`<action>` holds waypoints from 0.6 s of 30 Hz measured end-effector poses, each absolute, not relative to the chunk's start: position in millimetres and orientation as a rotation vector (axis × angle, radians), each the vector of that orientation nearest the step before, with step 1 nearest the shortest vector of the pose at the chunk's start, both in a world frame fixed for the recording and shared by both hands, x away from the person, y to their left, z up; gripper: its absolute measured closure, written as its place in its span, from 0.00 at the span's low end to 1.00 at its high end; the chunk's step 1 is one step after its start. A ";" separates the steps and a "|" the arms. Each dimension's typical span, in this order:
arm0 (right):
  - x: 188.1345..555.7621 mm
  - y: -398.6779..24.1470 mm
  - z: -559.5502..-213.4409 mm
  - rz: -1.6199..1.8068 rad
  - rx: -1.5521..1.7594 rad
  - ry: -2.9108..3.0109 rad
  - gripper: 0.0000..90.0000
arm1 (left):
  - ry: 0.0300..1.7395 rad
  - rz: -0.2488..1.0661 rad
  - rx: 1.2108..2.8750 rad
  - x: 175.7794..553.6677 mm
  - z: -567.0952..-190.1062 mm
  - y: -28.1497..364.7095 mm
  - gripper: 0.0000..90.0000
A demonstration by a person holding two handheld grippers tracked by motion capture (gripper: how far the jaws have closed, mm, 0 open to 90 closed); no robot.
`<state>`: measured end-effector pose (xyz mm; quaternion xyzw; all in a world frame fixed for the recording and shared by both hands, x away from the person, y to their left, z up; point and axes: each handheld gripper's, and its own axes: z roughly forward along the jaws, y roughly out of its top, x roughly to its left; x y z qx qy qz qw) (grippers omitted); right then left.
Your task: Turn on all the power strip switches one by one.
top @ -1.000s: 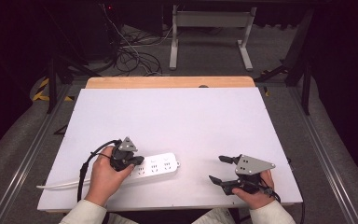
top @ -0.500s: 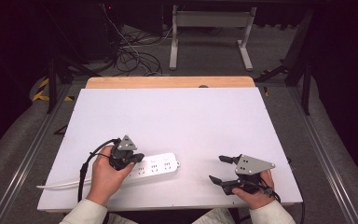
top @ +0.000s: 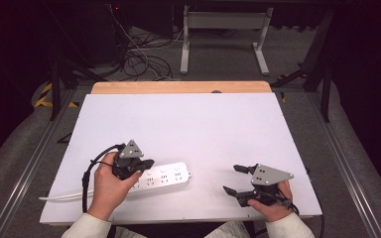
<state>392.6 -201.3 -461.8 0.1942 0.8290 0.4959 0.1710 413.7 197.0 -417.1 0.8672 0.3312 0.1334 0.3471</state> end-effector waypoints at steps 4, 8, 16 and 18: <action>392.6 -201.5 -461.5 1.405 0.550 2.354 0.29 | 0.858 0.325 2.239 414.4 -417.3 194.7 1.00; 392.2 -201.1 -461.5 1.409 0.550 2.354 0.29 | 0.834 0.322 2.239 415.3 -416.5 187.3 1.00; 392.3 -201.2 -461.6 1.408 0.545 2.357 0.29 | 0.804 0.284 2.276 422.9 -426.4 169.9 1.00; 392.0 -201.4 -461.3 1.410 0.543 2.354 0.29 | 0.803 0.281 2.283 424.3 -429.6 167.5 1.00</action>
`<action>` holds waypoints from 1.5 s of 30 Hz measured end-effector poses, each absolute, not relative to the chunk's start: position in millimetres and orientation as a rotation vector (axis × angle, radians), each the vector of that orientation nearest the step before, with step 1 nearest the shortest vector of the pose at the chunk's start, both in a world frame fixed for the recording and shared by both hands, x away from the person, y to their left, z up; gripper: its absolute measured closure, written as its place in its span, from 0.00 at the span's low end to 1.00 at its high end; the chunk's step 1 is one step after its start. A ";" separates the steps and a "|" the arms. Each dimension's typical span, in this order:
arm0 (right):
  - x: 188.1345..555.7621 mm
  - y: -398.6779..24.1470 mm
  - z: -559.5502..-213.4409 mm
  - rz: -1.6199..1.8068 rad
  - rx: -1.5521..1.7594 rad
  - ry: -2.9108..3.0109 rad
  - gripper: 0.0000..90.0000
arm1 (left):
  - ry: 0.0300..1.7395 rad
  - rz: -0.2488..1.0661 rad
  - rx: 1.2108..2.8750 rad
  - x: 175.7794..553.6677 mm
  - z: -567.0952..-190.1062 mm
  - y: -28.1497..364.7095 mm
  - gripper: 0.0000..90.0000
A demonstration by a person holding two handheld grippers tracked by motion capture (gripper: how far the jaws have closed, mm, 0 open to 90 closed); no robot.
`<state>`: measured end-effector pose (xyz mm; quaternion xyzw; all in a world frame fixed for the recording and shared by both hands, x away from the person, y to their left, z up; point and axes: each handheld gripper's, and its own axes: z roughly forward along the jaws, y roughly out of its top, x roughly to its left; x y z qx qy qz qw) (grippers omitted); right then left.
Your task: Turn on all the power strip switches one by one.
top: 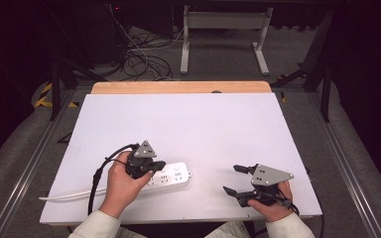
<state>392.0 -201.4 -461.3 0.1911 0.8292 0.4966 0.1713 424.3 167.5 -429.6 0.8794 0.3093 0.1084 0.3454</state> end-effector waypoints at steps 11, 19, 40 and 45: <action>391.9 -201.4 -461.0 1.413 0.544 2.353 0.29 | 0.821 0.277 2.308 430.7 -442.6 163.2 1.00; 392.1 -201.4 -461.2 1.414 0.542 2.354 0.29 | 0.837 0.279 2.314 433.6 -447.6 162.5 1.00; 392.0 -201.5 -461.4 1.408 0.542 2.357 0.29 | 0.829 0.300 2.341 433.5 -450.7 160.9 1.00; 391.7 -201.4 -461.3 1.408 0.540 2.357 0.29 | 0.824 0.332 2.352 431.3 -452.0 158.6 1.00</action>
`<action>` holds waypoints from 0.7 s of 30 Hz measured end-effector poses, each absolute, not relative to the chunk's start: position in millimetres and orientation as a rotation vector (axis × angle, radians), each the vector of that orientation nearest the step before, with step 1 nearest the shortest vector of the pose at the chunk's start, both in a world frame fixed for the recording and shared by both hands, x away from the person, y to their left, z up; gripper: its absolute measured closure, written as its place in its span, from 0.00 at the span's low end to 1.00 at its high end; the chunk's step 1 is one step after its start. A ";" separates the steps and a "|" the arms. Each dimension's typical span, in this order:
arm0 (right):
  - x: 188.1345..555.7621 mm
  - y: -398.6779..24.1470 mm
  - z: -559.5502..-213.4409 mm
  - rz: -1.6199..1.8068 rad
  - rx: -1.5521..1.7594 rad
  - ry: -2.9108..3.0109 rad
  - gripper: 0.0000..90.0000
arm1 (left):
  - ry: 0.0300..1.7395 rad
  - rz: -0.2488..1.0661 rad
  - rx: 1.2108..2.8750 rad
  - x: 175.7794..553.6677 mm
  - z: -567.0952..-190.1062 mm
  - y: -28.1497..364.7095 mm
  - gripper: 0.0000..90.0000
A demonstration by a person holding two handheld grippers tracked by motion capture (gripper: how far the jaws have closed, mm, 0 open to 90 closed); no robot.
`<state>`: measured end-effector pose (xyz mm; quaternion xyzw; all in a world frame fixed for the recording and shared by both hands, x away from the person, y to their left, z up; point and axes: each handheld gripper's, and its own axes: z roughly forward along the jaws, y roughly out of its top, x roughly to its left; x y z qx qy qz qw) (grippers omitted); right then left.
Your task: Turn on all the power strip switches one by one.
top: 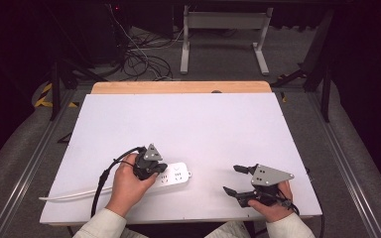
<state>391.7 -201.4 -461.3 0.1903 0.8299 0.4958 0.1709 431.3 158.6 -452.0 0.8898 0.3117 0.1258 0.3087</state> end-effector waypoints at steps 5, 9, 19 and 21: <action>391.5 -201.0 -461.5 1.406 0.539 2.360 0.29 | 0.840 0.343 2.347 430.0 -452.8 157.4 1.00; 391.3 -200.7 -461.5 1.405 0.539 2.359 0.29 | 0.843 0.351 2.343 429.3 -453.6 156.9 1.00; 391.2 -200.0 -462.2 1.403 0.544 2.361 0.29 | 0.867 0.341 2.325 428.3 -456.0 157.9 1.00; 391.3 -199.5 -462.3 1.401 0.546 2.363 0.29 | 0.870 0.339 2.327 428.4 -455.1 157.3 1.00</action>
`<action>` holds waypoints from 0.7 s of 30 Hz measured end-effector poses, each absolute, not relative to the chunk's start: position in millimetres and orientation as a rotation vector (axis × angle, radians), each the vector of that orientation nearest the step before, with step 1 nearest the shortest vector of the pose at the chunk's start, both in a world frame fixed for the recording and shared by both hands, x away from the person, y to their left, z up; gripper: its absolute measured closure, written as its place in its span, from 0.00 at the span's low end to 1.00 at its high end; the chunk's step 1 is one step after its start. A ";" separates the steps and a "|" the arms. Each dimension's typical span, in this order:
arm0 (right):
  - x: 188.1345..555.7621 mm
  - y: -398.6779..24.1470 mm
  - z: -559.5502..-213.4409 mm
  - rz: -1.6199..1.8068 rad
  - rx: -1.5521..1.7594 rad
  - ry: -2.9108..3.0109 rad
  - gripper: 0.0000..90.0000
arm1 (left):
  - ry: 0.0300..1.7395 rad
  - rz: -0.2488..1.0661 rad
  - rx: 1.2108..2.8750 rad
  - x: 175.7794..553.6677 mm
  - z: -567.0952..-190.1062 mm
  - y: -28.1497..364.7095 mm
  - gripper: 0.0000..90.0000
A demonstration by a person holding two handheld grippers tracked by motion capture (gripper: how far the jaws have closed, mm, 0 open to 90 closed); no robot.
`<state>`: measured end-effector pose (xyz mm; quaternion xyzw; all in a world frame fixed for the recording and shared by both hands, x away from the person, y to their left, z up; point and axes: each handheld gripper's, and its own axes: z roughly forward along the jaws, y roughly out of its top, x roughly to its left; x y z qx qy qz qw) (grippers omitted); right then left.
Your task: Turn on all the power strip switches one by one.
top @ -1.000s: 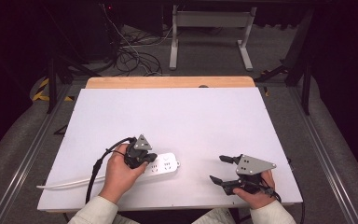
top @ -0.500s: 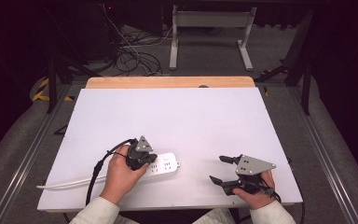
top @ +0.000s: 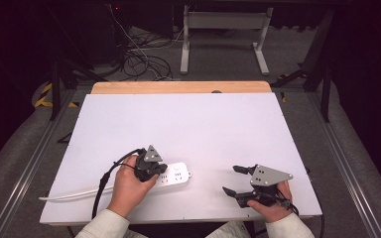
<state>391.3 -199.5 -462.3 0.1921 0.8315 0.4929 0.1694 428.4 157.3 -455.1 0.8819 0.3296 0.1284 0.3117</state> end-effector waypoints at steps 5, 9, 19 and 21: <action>390.5 -202.0 -460.0 1.408 0.543 2.344 0.29 | 0.834 0.344 2.250 426.8 -435.8 161.4 1.00; 392.1 -203.9 -460.0 1.416 0.554 2.337 0.29 | 0.809 0.334 2.215 423.0 -421.6 162.1 1.00; 391.5 -201.7 -460.7 1.411 0.545 2.347 0.29 | 0.810 0.318 2.215 422.1 -419.1 163.9 1.00; 391.6 -201.5 -460.9 1.410 0.542 2.350 0.29 | 0.814 0.332 2.211 423.0 -419.4 164.1 1.00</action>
